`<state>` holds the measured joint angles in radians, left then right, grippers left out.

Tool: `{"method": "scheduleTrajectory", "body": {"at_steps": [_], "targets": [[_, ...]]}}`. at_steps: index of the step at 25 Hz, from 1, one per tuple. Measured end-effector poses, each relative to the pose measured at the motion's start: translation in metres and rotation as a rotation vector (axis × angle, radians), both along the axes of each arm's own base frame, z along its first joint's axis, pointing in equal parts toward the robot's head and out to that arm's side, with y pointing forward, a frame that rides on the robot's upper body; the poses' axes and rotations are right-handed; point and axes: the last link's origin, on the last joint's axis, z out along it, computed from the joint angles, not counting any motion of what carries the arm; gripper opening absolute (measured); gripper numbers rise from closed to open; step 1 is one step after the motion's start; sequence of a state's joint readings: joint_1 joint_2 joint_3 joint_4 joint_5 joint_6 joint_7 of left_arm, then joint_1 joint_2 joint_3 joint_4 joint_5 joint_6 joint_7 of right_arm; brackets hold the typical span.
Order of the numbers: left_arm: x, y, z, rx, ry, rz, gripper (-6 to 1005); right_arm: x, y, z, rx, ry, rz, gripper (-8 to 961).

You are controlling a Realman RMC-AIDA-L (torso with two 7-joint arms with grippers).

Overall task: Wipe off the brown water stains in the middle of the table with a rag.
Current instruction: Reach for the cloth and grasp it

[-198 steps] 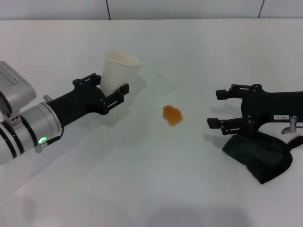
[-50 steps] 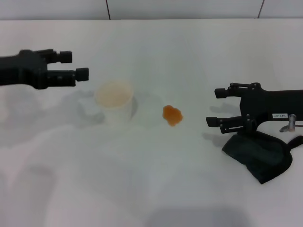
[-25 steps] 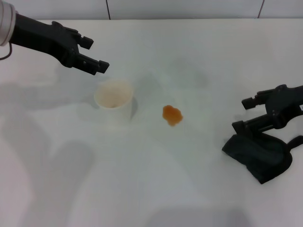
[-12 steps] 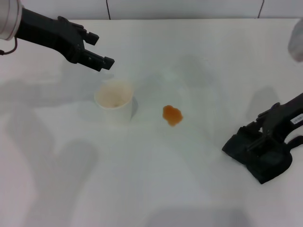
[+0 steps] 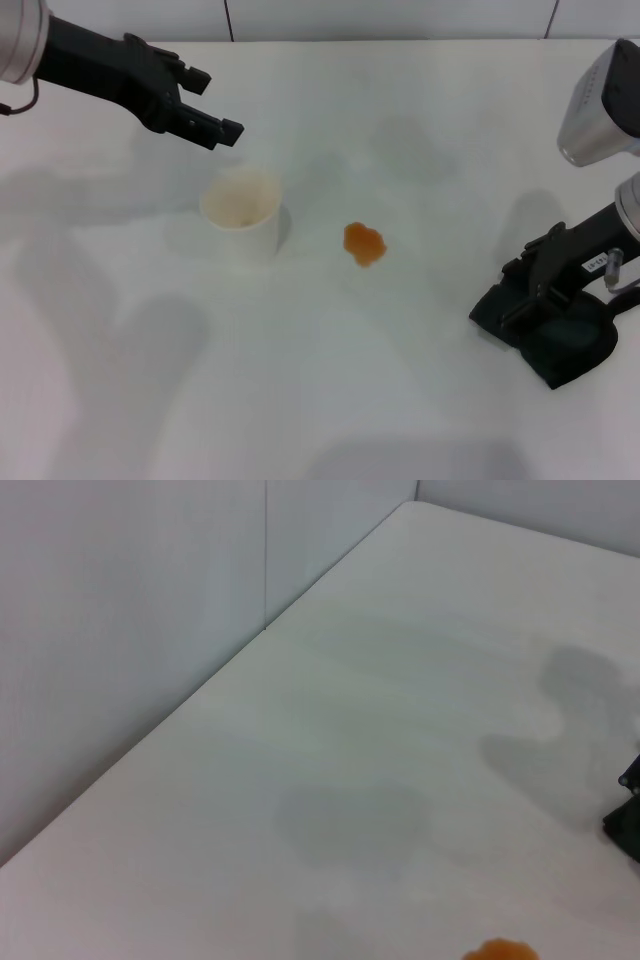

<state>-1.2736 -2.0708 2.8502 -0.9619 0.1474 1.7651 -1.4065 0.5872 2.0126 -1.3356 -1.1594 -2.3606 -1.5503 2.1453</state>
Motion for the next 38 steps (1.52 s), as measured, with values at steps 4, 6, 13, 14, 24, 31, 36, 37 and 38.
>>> {"method": "scheduleTrajectory", "body": {"at_steps": [4, 6, 13, 14, 24, 31, 36, 37, 38], "targets": [[0.0, 0.0, 0.0, 0.0, 0.0, -0.001, 880, 0.001, 0.0, -0.001, 0.002, 0.001, -0.002, 850], [0.001, 0.0, 0.0, 0.0, 0.0, -0.001, 880, 0.001, 0.0, -0.001, 0.003, 0.0, -0.002, 848], [0.001, 0.001, 0.0, 0.001, 0.002, -0.002, 881, 0.005, 0.001, 0.004, 0.005, -0.009, -0.011, 842], [0.001, 0.001, 0.0, 0.001, 0.002, -0.002, 881, 0.006, 0.0, 0.005, 0.005, -0.015, -0.015, 841], [0.003, 0.002, -0.001, -0.002, 0.013, -0.004, 881, 0.022, -0.004, 0.011, 0.002, -0.085, -0.044, 828], [0.003, 0.002, -0.001, -0.002, 0.013, -0.003, 881, 0.027, -0.007, 0.023, 0.005, -0.063, -0.096, 819], [0.003, 0.002, -0.002, -0.001, 0.014, -0.002, 881, 0.025, -0.01, 0.028, -0.016, -0.05, -0.107, 812], [0.003, 0.002, -0.002, 0.001, 0.015, -0.002, 880, 0.024, -0.011, 0.028, -0.023, -0.051, -0.106, 811], [0.002, 0.002, -0.002, 0.001, 0.017, 0.0, 880, 0.024, -0.011, 0.028, -0.03, -0.052, -0.105, 809]]}}
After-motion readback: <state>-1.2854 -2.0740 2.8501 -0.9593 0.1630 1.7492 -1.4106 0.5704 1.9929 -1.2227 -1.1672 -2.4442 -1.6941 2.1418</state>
